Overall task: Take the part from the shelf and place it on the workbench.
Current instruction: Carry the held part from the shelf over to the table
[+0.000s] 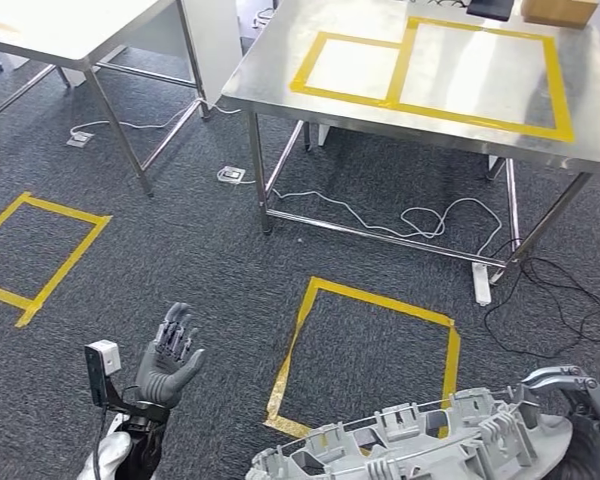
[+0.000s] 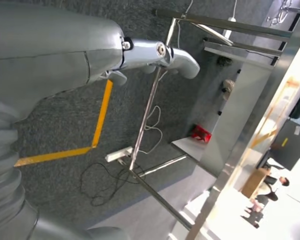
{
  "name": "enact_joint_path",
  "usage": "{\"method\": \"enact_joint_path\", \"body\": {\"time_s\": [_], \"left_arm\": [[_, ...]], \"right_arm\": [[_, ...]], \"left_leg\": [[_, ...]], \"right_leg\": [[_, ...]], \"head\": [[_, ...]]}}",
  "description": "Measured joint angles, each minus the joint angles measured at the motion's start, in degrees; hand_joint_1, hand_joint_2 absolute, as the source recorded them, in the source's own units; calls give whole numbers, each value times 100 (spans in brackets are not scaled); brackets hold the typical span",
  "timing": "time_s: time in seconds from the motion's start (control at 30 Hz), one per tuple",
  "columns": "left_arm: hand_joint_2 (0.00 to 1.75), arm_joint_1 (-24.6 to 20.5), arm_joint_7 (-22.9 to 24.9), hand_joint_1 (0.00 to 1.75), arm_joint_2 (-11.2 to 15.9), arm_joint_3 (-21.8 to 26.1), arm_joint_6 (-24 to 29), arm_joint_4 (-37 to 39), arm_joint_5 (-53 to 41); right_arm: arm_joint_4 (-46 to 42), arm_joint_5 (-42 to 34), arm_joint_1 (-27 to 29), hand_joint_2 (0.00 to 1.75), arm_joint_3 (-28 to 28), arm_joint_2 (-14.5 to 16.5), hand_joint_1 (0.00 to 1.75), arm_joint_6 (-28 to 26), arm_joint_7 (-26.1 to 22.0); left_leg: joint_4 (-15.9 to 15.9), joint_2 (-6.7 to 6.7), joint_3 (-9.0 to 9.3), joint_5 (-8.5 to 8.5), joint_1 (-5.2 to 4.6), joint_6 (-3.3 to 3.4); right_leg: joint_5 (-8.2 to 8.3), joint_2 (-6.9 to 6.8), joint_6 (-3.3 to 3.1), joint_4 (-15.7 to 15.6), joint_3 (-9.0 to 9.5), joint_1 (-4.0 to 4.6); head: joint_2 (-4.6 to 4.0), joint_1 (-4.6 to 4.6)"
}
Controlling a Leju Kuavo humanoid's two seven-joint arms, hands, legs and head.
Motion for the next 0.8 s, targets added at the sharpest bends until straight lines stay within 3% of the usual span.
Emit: {"method": "enact_joint_path", "body": {"time_s": [0.03, 0.1, 0.17, 0.2, 0.23, 0.3, 0.37, 0.43, 0.5, 0.53, 0.6, 0.63, 0.67, 0.7, 0.73, 0.8], "left_arm": [[175, -1, -1, 0, 1, 2, 0, -1, 0], [175, 14, -3, 0, 6, 5, 0, -2, 0], [175, 25, -2, 0, 14, 5, 1, -2, 0], [175, 24, -2, 0, 16, 5, 2, -2, 0], [175, 21, -2, 0, 17, 5, 2, -2, 0], [175, 17, -4, 0, 18, 5, 2, -2, 0], [175, 14, -15, 0, 20, 5, 1, -2, 1], [175, 10, -28, 0, 20, 5, -1, -2, 2], [175, 3, -38, 0, 21, 3, -1, -2, 2], [175, -1, -43, 0, 21, 3, -1, -2, 2], [175, 3, -50, 0, 21, -2, -2, -2, 2], [175, 9, -50, 0, 22, -4, -2, -1, 2], [175, 13, -50, 0, 23, -7, -3, -1, 2], [175, 15, -50, 0, 24, -7, -3, -1, 2], [175, 15, -50, 0, 25, -7, -4, -1, 2], [175, 10, -51, 0, 26, -7, -5, -2, 2]], "right_arm": [[1, -4, -2, 175, -1, 1, 134, 0, -4], [2, -10, -11, 175, -1, 2, 134, 2, -10], [5, -17, -10, 175, -1, 3, 134, 4, -12], [6, -20, -8, 175, -1, 3, 134, 4, -13], [7, -21, -7, 175, -1, 3, 134, 4, -14], [7, -22, -13, 175, -1, 3, 134, 6, -18], [8, -25, -22, 175, -1, 3, 134, 10, -24], [9, -30, -23, 175, -1, 3, 134, 22, -30], [8, -38, -21, 175, -1, 3, 134, 44, -38], [8, -41, -26, 175, -1, 3, 134, 55, -44], [9, -43, -39, 175, -2, 3, 134, 73, -54], [11, -44, -43, 175, -3, 3, 134, 80, -57], [15, -47, -44, 175, -3, 3, 134, 89, -58], [20, -51, -43, 175, -3, 3, 134, 96, -60], [26, -54, -44, 175, -3, 3, 134, 102, -61], [33, -56, -48, 175, -3, 3, 134, 113, -63]], "left_leg": [[-16, 68, 5, 10, 2, 32], [-15, 194, 5, 7, -26, 62], [-12, 330, 8, -1, -44, 71], [-10, 394, 14, -6, -48, 71], [-9, 452, 25, -14, -49, 64], [1, 544, 57, -44, -70, 27], [13, 620, 77, -66, -108, -25], [10, 702, 81, -71, -119, -73], [106, 621, 44, -167, -101, -140], [313, 517, -48, -310, -92, -173], [1055, 318, -396, -700, -77, -210], [1436, 281, -586, -845, -74, -214], [1666, 266, -710, -883, -71, -213], [1693, 256, -741, -808, -69, -206], [1485, 243, -656, -627, -66, -196], [728, 93, -310, -217, -45, -177]], "right_leg": [[-143, -157, 17, 248, -124, 12], [-530, -447, 36, 1030, -477, 29], [-688, -514, 43, 1538, -690, 29], [-609, -525, 40, 1463, -628, 29], [-450, -552, 34, 1168, -450, 30], [-156, -741, 6, 346, 30, 44], [-75, -858, -54, -67, 270, 63], [-73, -766, -130, -89, 258, 72], [-49, -669, -196, -95, 233, 55], [-35, -623, -227, -101, 228, 39], [-21, -525, -266, -102, 212, 24], [-18, -467, -274, -102, 205, 24], [-15, -406, -277, -101, 201, 24], [-12, -342, -275, -100, 201, 23], [-7, -274, -269, -100, 203, 20], [2, -147, -236, -91, 201, 21]], "head": [[0, 13], [0, 33], [0, 31], [0, 31], [0, 32], [0, 34], [0, 19], [0, 7], [0, 3], [0, -2], [0, -11], [0, -11], [0, -11], [0, -11], [0, -11], [0, -12]]}}
